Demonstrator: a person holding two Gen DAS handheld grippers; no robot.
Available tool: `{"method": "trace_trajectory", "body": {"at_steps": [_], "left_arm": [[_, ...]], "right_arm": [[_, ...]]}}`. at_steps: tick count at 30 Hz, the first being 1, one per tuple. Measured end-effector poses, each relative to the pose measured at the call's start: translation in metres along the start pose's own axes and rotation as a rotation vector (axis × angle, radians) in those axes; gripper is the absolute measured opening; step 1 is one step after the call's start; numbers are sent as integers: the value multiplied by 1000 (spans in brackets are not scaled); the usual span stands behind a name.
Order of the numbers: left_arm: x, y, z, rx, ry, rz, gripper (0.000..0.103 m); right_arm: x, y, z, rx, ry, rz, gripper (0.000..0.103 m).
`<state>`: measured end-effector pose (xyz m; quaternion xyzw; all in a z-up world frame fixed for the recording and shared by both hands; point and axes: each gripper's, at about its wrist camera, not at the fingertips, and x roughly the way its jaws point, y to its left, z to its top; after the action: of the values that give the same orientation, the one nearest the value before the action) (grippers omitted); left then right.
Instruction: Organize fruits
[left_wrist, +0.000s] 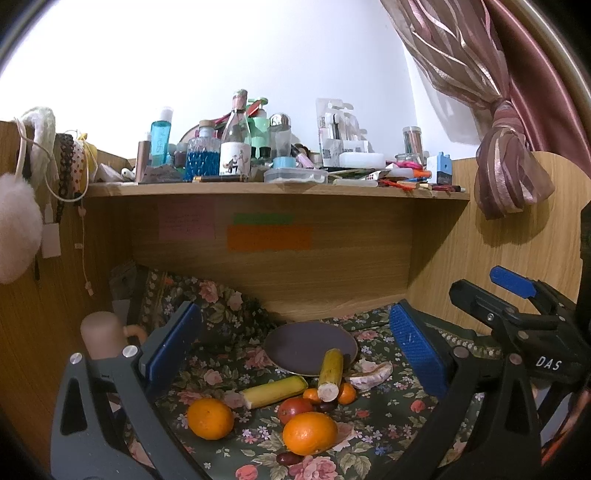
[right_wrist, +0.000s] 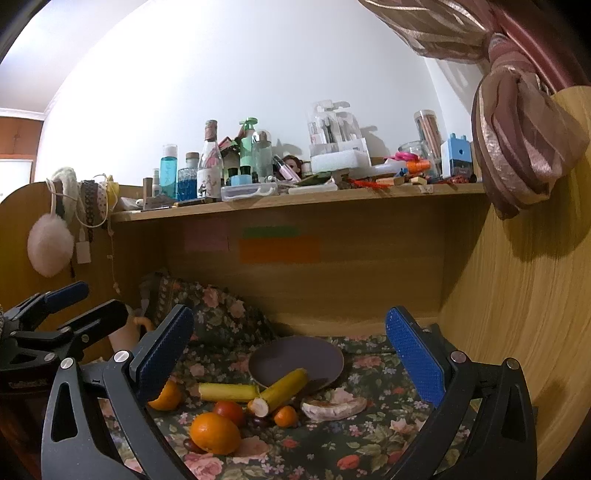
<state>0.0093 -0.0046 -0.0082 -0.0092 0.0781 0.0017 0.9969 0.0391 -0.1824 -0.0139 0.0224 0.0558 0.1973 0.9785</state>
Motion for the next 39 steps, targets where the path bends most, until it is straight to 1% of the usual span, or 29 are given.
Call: {"method": "trace_trajectory", "body": {"at_steps": [2,3,4,6,7,8,10,13,16,23,30,39], "left_arm": [[4,5,-3,-6,15,2,103],[6,7,-5,-9,25,1,99],[9,10,-7,-12,41,1,93],[15,15,-12,-17,75,0,88],[18,19,-16,-23,92,0,87],[20,23,-19,-28,108,3,87],[25,30,-27,-36,139,12,82],[33,43,-41,-43,197,22,78],[39,54,-58,-48,247,35,77],[49,83,-100,-52,370,67,76],[60,109,-129,-79,462,42,76],[81,122,-149,-92,544,-11,78]], "right_arm": [[4,0,-3,-7,10,6,103],[7,0,-5,-8,21,14,103],[10,0,-7,-8,33,18,103],[16,0,-11,-9,55,23,102],[19,0,-14,-11,68,27,100],[23,0,-17,-11,88,32,95],[29,2,-23,-15,121,43,88],[41,6,-36,-19,181,74,83],[53,11,-52,-19,243,110,79],[84,29,-93,11,399,186,79],[107,50,-114,17,495,187,79],[131,64,-142,46,620,172,80]]}}
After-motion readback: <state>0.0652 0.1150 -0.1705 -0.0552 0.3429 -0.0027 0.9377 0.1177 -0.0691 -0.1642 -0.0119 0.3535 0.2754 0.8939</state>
